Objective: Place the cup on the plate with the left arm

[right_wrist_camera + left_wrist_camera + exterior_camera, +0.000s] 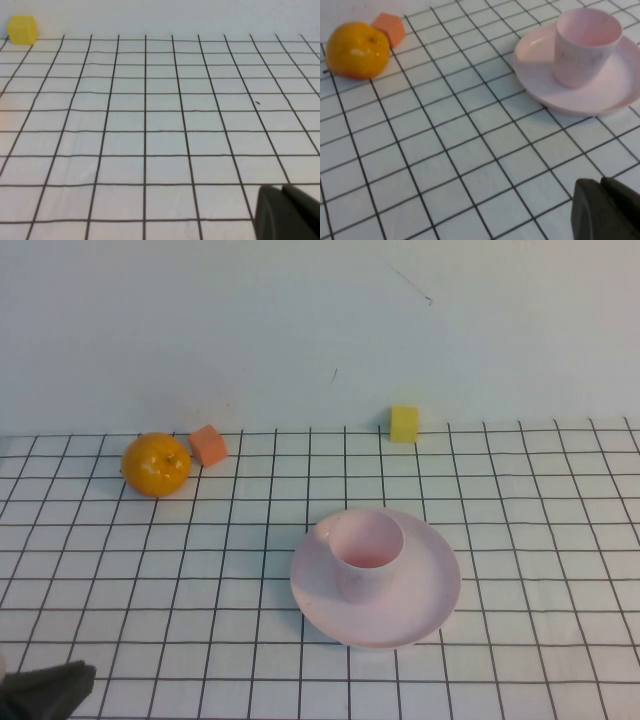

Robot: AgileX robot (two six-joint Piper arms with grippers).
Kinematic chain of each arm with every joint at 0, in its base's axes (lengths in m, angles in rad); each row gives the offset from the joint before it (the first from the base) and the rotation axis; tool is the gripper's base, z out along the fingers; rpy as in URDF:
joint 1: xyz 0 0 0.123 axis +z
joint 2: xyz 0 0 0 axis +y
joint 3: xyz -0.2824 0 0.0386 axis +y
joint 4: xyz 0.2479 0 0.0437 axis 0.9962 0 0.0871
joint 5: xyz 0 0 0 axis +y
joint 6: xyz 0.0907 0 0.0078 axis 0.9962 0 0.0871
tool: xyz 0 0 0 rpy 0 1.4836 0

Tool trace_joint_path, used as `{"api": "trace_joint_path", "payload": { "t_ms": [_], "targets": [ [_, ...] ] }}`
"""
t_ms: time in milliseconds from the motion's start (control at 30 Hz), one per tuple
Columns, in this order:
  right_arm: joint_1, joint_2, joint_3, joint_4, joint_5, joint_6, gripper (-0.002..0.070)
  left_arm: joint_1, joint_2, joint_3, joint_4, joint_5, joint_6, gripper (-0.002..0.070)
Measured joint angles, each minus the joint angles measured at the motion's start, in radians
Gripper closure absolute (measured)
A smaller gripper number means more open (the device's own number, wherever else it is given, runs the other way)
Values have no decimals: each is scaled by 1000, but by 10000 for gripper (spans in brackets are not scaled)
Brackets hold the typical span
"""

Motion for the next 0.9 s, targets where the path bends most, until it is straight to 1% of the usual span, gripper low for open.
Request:
{"api": "trace_joint_path", "payload": {
  "t_ms": [100, 200, 300, 367, 467, 533, 733, 900],
  "targets": [
    [0, 0, 0, 0, 0, 0, 678, 28, -85, 78, 0, -3, 0, 676],
    [0, 0, 0, 0, 0, 0, 678, 67, -183, 151, 0, -59, -2, 676],
    [0, 0, 0, 0, 0, 0, 678, 132, -291, 220, 0, -178, -2, 676],
    [0, 0, 0, 0, 0, 0, 678, 189, -371, 271, 0, -284, -2, 676],
    [0, 0, 0, 0, 0, 0, 678, 264, -452, 344, -2, -419, -2, 676],
    [0, 0, 0, 0, 0, 0, 678, 306, -485, 383, -2, -475, -13, 676],
    [0, 0, 0, 0, 0, 0, 678, 414, -501, 463, -6, -496, -101, 676],
    [0, 0, 0, 0, 0, 0, 678, 484, -503, 467, -7, -441, -143, 676]
  ]
}}
